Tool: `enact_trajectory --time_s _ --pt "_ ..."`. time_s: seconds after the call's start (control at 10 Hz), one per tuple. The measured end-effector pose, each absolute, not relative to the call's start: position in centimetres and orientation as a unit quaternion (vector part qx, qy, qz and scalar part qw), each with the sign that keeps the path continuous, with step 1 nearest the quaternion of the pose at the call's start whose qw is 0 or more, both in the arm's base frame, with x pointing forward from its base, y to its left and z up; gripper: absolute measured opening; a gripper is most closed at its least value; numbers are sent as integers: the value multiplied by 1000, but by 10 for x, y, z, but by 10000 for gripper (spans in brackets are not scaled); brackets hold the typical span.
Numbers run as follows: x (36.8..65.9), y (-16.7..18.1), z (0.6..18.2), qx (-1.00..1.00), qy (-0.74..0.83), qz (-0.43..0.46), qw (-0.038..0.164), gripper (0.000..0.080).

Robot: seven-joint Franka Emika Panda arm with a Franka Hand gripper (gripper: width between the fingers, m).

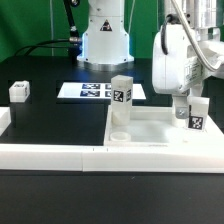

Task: Assemble square table

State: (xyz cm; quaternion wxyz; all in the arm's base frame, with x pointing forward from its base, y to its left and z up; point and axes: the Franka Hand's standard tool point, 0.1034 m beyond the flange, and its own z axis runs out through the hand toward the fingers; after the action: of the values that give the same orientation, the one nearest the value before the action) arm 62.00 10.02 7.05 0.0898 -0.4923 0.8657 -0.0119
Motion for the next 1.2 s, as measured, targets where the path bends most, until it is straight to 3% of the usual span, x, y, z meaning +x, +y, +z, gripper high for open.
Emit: enact_trajectory --time_s 0.1,0.3,1.2 --pt "620 100 71 -492 866 -12 90 619" --pt "620 100 70 -492 866 -12 90 645" --pt "621 100 71 -497 863 -13 91 649"
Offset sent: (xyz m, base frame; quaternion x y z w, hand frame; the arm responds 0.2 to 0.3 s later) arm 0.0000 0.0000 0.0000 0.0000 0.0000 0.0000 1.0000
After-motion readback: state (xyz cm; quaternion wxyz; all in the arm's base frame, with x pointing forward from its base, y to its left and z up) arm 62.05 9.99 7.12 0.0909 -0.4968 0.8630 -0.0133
